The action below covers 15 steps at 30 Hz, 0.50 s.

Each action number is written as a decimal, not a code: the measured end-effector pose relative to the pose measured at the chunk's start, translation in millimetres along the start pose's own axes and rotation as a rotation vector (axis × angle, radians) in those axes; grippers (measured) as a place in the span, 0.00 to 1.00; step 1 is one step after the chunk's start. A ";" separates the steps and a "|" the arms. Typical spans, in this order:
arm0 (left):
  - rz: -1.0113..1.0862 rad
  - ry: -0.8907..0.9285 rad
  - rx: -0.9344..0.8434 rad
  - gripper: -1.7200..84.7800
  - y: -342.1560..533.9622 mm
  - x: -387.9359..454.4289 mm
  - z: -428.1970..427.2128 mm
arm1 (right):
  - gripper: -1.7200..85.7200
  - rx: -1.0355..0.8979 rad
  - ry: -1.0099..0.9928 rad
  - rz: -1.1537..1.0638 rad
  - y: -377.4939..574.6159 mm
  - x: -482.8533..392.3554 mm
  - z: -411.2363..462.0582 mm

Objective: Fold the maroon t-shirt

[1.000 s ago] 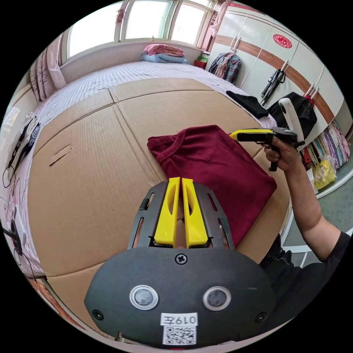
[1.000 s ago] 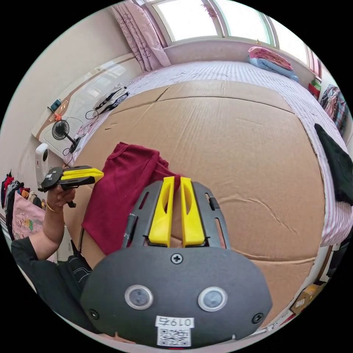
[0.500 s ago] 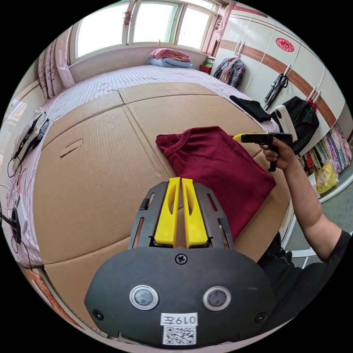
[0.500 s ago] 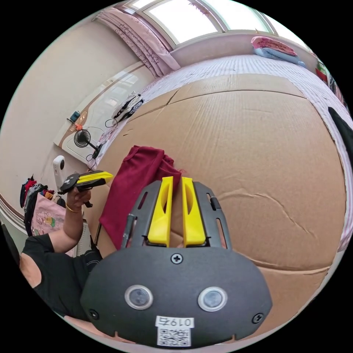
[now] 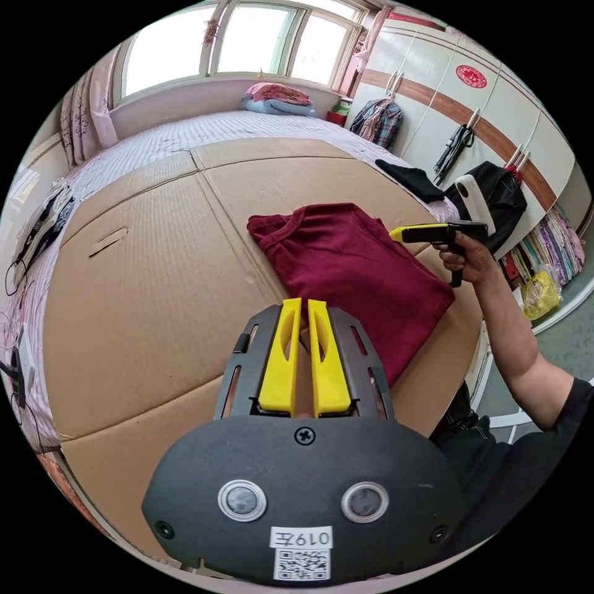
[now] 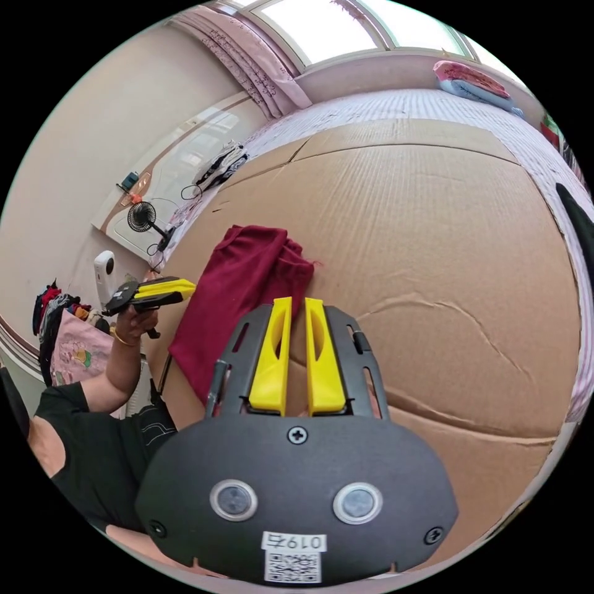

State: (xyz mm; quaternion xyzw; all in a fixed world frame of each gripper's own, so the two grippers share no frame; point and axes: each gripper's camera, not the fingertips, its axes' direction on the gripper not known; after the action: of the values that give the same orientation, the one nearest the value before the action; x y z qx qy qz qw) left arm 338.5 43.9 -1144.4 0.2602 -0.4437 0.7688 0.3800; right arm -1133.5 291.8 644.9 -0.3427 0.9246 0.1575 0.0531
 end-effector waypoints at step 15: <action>0.110 -0.065 0.093 0.04 136.2 106.8 28.9 | 0.02 0.121 0.277 -0.221 186.4 -150.8 57.7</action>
State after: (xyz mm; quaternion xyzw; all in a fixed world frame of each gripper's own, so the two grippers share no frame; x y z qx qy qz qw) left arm 167.8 13.0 -1118.0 0.2778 -0.4331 0.7994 0.3101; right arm -1140.7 537.1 669.0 -0.4568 0.8876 0.0461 -0.0374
